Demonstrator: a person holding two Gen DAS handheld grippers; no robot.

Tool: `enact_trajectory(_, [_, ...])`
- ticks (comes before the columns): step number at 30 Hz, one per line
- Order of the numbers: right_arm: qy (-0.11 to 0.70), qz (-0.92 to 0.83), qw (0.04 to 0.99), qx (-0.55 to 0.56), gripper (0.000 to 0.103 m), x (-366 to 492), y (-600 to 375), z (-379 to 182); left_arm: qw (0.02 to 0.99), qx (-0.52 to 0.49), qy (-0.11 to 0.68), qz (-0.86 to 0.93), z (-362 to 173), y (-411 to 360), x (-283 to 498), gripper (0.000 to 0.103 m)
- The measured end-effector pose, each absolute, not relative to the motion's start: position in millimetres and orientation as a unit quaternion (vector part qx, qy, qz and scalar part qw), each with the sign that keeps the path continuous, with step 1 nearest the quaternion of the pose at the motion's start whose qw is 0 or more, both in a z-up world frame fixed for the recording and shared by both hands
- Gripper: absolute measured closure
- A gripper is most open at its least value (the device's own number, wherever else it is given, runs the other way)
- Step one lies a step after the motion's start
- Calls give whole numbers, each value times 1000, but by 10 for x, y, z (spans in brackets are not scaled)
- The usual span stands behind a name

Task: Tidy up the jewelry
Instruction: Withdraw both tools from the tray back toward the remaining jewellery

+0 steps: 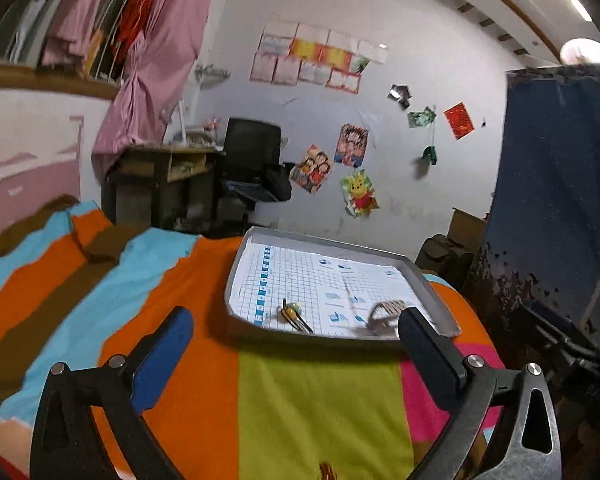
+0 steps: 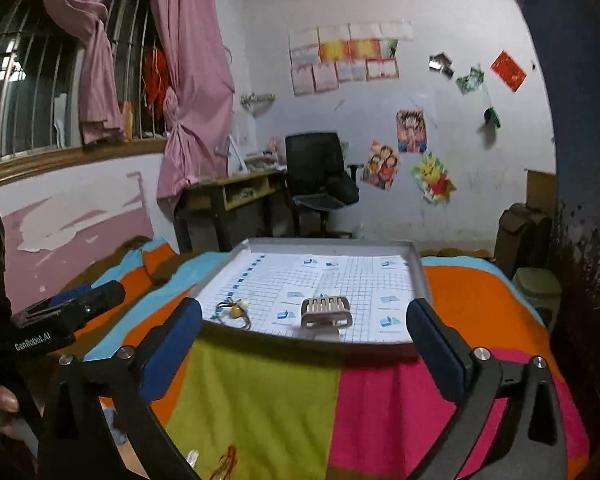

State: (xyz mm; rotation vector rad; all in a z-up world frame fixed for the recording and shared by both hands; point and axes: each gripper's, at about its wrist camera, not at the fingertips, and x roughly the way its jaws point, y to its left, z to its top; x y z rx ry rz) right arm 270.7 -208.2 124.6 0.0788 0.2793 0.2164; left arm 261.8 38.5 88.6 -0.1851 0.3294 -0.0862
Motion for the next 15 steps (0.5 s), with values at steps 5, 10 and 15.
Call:
enact_trajectory(5, [117,107,987,22,2,2066,-2121,1273,983,-83,155,-46,878,374,2096,0])
enact_trajectory(10, [116,114,987,16,2,1603,-2137,1209,985,-70,154,-41,809,393,1652,0])
enact_trajectory(15, [126,122,984,7,2,1285,-2163,1055,983,-64,169,-33,676,408,1284,0])
